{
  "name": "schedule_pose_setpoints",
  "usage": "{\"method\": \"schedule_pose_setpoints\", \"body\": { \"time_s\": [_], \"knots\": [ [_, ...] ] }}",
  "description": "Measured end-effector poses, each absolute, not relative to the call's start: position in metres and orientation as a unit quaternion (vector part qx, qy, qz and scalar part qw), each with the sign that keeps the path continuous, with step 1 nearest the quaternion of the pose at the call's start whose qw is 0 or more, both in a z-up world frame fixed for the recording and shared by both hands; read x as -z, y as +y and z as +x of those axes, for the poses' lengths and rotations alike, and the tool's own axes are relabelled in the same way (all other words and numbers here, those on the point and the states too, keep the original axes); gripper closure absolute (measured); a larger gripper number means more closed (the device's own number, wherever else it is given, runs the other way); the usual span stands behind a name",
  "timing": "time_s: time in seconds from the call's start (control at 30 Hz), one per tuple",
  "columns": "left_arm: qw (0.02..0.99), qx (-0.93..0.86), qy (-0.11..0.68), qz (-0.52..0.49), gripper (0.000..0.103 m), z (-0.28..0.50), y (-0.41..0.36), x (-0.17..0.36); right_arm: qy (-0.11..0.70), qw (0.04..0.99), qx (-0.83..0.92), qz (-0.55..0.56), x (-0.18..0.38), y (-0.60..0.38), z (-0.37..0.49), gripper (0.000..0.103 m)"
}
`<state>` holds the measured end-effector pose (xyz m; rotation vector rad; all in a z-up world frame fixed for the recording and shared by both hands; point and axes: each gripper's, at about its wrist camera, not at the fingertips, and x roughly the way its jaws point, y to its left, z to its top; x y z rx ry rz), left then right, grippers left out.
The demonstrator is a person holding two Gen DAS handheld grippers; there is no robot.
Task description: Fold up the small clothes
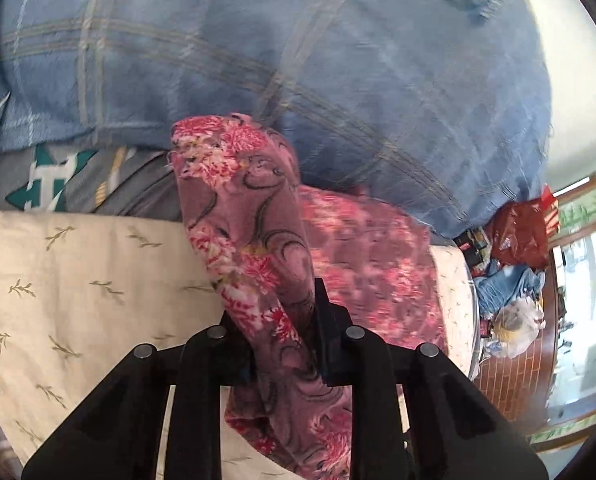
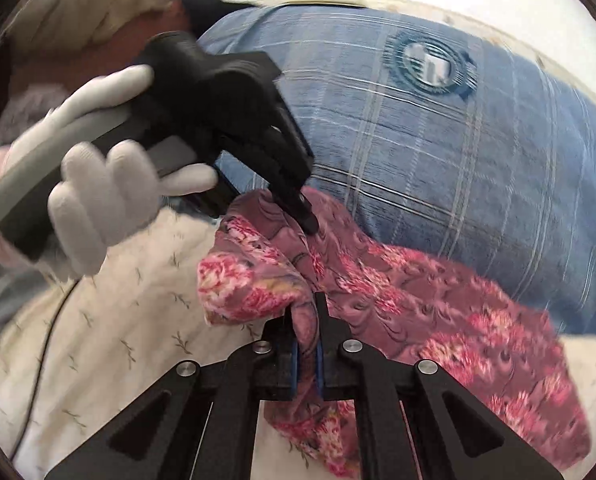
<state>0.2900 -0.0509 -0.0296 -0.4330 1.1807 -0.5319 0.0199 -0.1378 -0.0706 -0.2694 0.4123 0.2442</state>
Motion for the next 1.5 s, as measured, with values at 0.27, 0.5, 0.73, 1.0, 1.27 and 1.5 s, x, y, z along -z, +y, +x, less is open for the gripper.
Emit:
{"method": "schedule_pose_setpoints", "body": {
  "time_s": [0.27,0.5,0.73,1.0,1.27,1.5],
  "knots": [
    [0.788,0.29,0.519,-0.159,0.086,0.273,-0.123,-0.021,0.203,0.973,-0.11,0.007,0.042,-0.217,-0.003,0.098],
    [0.786,0.308,0.523,-0.119,0.094,0.269,-0.217,-0.038,0.196,0.965,-0.075,0.158,0.046,-0.313,-0.02,0.098],
    [0.771,0.303,0.557,-0.061,0.102,0.275,-0.313,-0.006,0.191,0.932,-0.072,0.3,0.067,-0.381,-0.021,0.098],
    [0.788,0.267,0.555,-0.017,0.096,0.281,-0.319,-0.009,0.239,0.859,-0.031,0.452,0.108,-0.447,-0.007,0.094],
    [0.792,0.205,0.574,0.036,0.044,0.302,-0.29,-0.021,0.225,0.869,-0.083,0.432,0.091,-0.42,0.007,0.037],
    [0.752,0.151,0.63,0.116,0.044,0.302,-0.328,0.025,0.263,0.882,-0.103,0.378,0.098,-0.393,0.029,0.037]
  ]
}}
